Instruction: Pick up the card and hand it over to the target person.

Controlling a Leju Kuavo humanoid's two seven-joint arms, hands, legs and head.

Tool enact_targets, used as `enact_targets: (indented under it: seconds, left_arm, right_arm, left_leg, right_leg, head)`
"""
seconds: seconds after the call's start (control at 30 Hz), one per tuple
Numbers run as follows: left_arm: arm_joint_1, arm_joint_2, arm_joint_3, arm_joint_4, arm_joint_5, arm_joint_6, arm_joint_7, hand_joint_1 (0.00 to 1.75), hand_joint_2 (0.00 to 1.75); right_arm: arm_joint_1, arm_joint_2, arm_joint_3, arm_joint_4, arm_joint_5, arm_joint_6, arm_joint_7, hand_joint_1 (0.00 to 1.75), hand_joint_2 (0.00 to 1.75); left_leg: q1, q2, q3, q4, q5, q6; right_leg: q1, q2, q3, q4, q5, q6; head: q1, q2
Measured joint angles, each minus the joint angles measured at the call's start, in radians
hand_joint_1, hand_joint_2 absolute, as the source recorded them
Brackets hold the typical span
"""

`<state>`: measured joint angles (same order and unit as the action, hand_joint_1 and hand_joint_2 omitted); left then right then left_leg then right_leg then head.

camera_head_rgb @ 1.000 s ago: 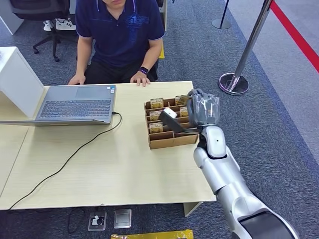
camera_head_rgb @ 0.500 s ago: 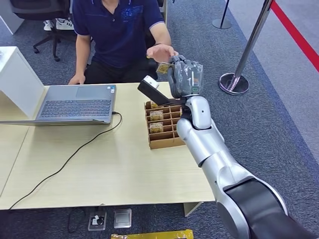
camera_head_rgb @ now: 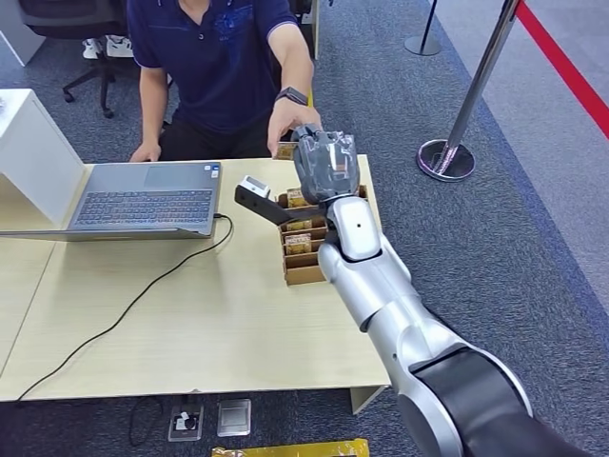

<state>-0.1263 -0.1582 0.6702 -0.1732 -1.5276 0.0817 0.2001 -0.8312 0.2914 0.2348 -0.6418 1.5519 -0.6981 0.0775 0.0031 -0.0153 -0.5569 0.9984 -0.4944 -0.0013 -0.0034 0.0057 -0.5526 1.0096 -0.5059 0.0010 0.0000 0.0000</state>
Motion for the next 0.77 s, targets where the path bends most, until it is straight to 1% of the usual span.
enact_targets:
  seconds: [0.07,0.1,0.2,0.23,0.3,0.33,0.43,0.47,0.53,0.57,0.6,0.63,0.67,0.73,0.77]
  left_arm:
    - [-0.002,0.000,0.000,0.000,-0.001,0.001,-0.004,0.00,0.00]
    - [-0.003,0.000,-0.001,-0.001,-0.002,0.001,-0.005,0.00,0.00]
    - [-0.005,0.002,0.000,-0.001,-0.003,0.002,-0.006,0.00,0.00]
    - [-0.005,0.002,0.001,-0.001,-0.003,0.002,-0.006,0.00,0.00]
    - [-0.004,0.003,0.003,-0.001,-0.002,0.003,-0.007,0.00,0.00]
    - [-0.003,0.004,0.005,-0.002,0.000,0.003,-0.008,0.00,0.00]
    - [0.006,0.006,0.016,-0.002,0.006,0.006,-0.011,0.00,0.00]
    - [0.009,0.006,0.018,-0.002,0.007,0.006,-0.013,0.00,0.00]
    - [0.015,0.005,0.021,-0.003,0.007,0.005,-0.016,0.00,0.00]
    - [0.019,0.004,0.023,-0.003,0.008,0.004,-0.018,0.00,0.00]
    - [0.022,0.004,0.025,-0.004,0.008,0.005,-0.020,0.00,0.00]
    - [0.025,0.003,0.028,-0.004,0.010,0.004,-0.023,0.00,0.00]
    - [0.029,0.002,0.031,-0.005,0.012,0.005,-0.027,0.00,0.00]
    - [0.036,0.001,0.039,-0.006,0.018,0.008,-0.036,0.00,0.00]
    - [0.038,0.002,0.040,-0.006,0.020,0.009,-0.038,0.00,0.00]
  right_arm:
    - [0.000,-0.004,0.007,0.005,0.002,0.000,0.008,1.75,1.75]
    - [0.000,-0.005,0.009,0.007,0.003,0.000,0.011,1.36,1.75]
    - [-0.002,-0.004,-0.003,0.021,-0.026,0.000,-0.003,0.05,1.75]
    - [-0.002,-0.001,-0.017,0.019,-0.049,0.000,-0.021,0.00,1.75]
    - [0.007,0.006,-0.048,-0.006,-0.094,0.000,-0.061,0.00,1.75]
    - [0.016,0.011,-0.078,-0.029,-0.135,0.000,-0.097,0.00,1.75]
    - [0.058,0.025,-0.217,-0.137,-0.261,0.000,-0.250,0.00,1.75]
    - [0.084,0.031,-0.276,-0.208,-0.304,0.000,-0.316,0.00,1.75]
    - [0.133,0.028,-0.352,-0.326,-0.391,0.000,-0.420,0.00,1.75]
    - [0.163,0.020,-0.383,-0.388,-0.459,0.000,-0.479,0.00,1.75]
    - [0.186,0.000,-0.385,-0.426,-0.512,0.000,-0.506,0.00,1.75]
    - [0.219,-0.024,-0.381,-0.480,-0.592,0.000,-0.530,0.00,1.75]
    - [0.262,-0.063,-0.360,-0.545,-0.686,0.000,-0.538,0.00,1.75]
    - [0.360,-0.160,-0.296,-0.672,-0.875,0.016,-0.519,0.00,1.75]
    - [0.389,-0.190,-0.277,-0.709,-0.925,0.021,-0.510,0.00,1.75]
  left_leg:
    - [0.000,0.000,0.000,0.000,0.000,0.000]
    - [0.000,0.000,0.000,0.000,0.000,0.000]
    - [0.000,-0.001,0.000,0.000,0.000,0.000]
    - [0.000,-0.001,0.000,0.000,0.000,0.000]
    - [0.000,-0.001,0.000,0.000,0.000,0.000]
    - [0.000,-0.001,0.000,0.000,0.000,0.000]
    - [0.000,-0.002,-0.001,0.000,0.000,0.000]
    - [0.000,-0.002,-0.001,0.000,0.000,0.000]
    - [0.000,-0.003,-0.001,0.000,0.000,0.000]
    - [0.000,-0.004,-0.001,0.000,0.000,0.000]
    - [0.000,-0.004,-0.001,0.000,0.000,0.000]
    - [0.000,-0.005,-0.001,0.000,0.000,0.000]
    - [0.000,-0.006,-0.001,0.000,0.000,0.000]
    - [0.001,-0.009,0.000,-0.001,0.001,0.001]
    - [0.001,-0.009,0.000,-0.002,0.001,0.001]
  right_leg:
    - [0.000,0.000,0.000,0.000,0.000,0.000]
    - [0.000,0.000,0.000,0.000,0.000,0.000]
    - [0.000,-0.001,0.000,0.000,0.000,0.000]
    - [0.000,-0.001,0.000,0.000,0.000,0.000]
    - [0.000,-0.001,0.000,0.000,0.000,0.000]
    - [0.000,-0.001,0.000,0.000,0.000,0.000]
    - [0.000,-0.002,-0.001,0.000,0.000,0.000]
    - [0.000,-0.002,-0.001,0.000,0.000,0.000]
    - [0.000,-0.003,0.000,0.000,-0.001,0.000]
    - [0.000,-0.004,0.000,0.000,-0.001,0.000]
    - [0.000,-0.004,0.000,0.000,-0.001,0.000]
    - [0.000,-0.005,0.001,-0.001,-0.001,0.000]
    - [0.000,-0.006,0.001,-0.002,-0.001,0.000]
    - [0.001,-0.009,0.004,-0.004,-0.001,0.001]
    - [0.001,-0.010,0.004,-0.005,-0.001,0.001]
  head:
    - [0.000,0.000]
    - [0.000,0.000]
    - [0.000,0.000]
    - [0.000,0.000]
    - [0.000,0.000]
    - [0.000,0.000]
    - [0.000,0.000]
    - [0.000,0.000]
    - [0.000,0.000]
    - [0.000,0.000]
    - [0.000,0.000]
    - [0.000,0.000]
    - [0.000,0.000]
    - [0.000,0.000]
    - [0.000,0.000]
